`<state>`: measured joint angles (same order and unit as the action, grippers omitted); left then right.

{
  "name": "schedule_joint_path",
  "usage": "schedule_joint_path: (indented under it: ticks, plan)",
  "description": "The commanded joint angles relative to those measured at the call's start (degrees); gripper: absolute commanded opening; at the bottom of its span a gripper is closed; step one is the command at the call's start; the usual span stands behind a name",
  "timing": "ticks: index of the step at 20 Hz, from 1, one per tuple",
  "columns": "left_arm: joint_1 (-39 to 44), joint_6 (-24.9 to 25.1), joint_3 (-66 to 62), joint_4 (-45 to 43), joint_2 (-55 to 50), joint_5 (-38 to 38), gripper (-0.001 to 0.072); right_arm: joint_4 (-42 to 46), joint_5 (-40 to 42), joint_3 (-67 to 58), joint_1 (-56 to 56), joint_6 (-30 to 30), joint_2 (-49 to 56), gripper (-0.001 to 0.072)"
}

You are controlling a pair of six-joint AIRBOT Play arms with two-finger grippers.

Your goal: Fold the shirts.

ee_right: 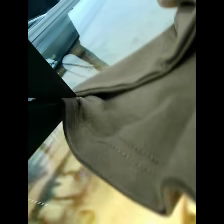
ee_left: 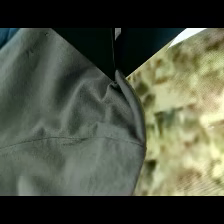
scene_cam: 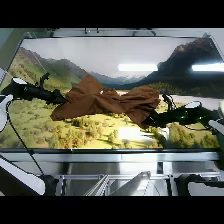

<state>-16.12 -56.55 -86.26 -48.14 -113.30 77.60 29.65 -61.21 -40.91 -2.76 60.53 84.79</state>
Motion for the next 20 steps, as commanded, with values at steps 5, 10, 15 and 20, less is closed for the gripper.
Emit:
schedule_joint_path:
  ticks: [5, 10, 15, 20]
  plan:
    - [-3.9, -2.1, -10.8, 11.8, 10.3, 14.5, 0.0014, -4.7, -12.1, -4.0, -7.2, -0.6, -16.7, 0.0019]
    - [-7.3, -2.2, -19.5, 25.2, 30.4, 16.5, 0.0014, -31.2, -17.8, -15.4, -25.4, -6.2, -35.3, 0.0019]
    - [-15.3, -2.3, -29.0, 26.8, 52.0, 8.8, 0.0025, -49.0, -16.8, -27.7, -42.2, -5.5, -46.4, 0.0019]
    - [-28.9, -5.1, -40.3, 27.2, 60.3, 6.6, 0.0025, -49.8, -16.2, -38.8, -48.7, -3.2, -49.6, 0.0019]
